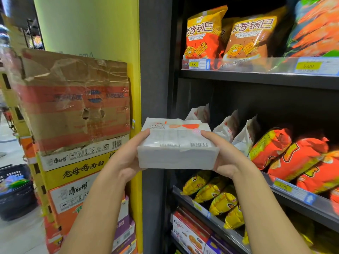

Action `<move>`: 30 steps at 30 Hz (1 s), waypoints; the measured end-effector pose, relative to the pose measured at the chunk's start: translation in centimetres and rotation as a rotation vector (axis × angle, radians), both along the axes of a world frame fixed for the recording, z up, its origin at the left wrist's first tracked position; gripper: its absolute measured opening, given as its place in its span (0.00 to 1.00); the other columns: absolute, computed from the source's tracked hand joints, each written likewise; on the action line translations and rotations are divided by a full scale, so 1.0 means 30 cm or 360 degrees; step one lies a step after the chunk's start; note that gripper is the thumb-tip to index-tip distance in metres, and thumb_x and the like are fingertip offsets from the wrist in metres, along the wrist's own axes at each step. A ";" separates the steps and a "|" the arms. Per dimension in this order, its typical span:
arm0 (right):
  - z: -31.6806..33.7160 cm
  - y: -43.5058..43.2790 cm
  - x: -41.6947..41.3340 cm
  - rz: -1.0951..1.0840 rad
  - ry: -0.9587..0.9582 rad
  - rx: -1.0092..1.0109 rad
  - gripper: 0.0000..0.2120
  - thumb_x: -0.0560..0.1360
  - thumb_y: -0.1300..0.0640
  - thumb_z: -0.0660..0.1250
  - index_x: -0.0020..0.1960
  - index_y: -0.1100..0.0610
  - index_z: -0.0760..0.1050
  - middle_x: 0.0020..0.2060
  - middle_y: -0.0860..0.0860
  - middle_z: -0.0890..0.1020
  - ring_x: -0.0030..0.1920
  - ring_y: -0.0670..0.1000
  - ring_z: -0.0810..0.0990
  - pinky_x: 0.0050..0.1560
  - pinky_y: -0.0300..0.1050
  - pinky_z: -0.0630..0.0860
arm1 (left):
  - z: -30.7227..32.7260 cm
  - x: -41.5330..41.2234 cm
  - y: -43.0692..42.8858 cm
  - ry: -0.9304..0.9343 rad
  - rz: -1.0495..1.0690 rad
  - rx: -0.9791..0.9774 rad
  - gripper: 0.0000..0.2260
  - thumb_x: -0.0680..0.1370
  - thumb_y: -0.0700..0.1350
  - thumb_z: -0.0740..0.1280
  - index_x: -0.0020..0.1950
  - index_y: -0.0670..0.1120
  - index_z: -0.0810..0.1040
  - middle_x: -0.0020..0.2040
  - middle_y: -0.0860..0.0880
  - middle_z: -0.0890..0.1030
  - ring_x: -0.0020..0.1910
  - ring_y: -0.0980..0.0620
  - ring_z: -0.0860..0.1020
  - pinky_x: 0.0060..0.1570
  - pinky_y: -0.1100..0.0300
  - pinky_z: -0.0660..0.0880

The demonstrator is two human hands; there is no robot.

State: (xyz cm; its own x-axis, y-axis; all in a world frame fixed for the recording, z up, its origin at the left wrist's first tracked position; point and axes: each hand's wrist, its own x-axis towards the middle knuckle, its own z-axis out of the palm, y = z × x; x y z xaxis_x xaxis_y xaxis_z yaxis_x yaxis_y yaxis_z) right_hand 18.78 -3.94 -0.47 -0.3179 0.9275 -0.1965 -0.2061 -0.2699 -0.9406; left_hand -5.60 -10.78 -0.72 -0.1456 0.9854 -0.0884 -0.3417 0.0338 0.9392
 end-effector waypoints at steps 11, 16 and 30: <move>-0.057 0.005 -0.109 -0.0323 -0.0367 0.0736 0.36 0.67 0.37 0.80 0.69 0.49 0.71 0.60 0.49 0.85 0.58 0.51 0.87 0.62 0.59 0.82 | -0.061 0.112 -0.009 0.1092 0.0504 0.0685 0.26 0.82 0.55 0.69 0.79 0.58 0.68 0.71 0.61 0.74 0.67 0.63 0.74 0.67 0.55 0.76; -0.085 -0.029 -0.172 -0.0276 -0.0261 0.0900 0.30 0.73 0.31 0.65 0.68 0.47 0.74 0.61 0.47 0.84 0.59 0.47 0.85 0.55 0.47 0.84 | -0.098 0.160 0.031 0.1205 0.0288 0.0654 0.42 0.73 0.74 0.68 0.83 0.65 0.56 0.80 0.60 0.65 0.78 0.58 0.66 0.74 0.49 0.71; -0.108 0.031 -0.152 -0.0234 -0.0345 0.1107 0.22 0.75 0.40 0.67 0.62 0.52 0.82 0.56 0.47 0.87 0.60 0.50 0.85 0.60 0.51 0.84 | -0.090 0.010 0.004 0.0655 0.0308 0.0555 0.20 0.78 0.40 0.73 0.66 0.59 0.77 0.57 0.60 0.86 0.57 0.60 0.84 0.52 0.63 0.80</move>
State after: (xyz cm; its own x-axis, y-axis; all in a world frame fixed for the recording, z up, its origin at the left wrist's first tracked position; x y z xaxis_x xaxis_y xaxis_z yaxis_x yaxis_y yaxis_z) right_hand 14.23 -3.00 -3.72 -0.2016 0.8907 0.4074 0.0155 0.4188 -0.9079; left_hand -5.30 -10.64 -3.43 -0.2798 0.8980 0.3396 0.0853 -0.3290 0.9405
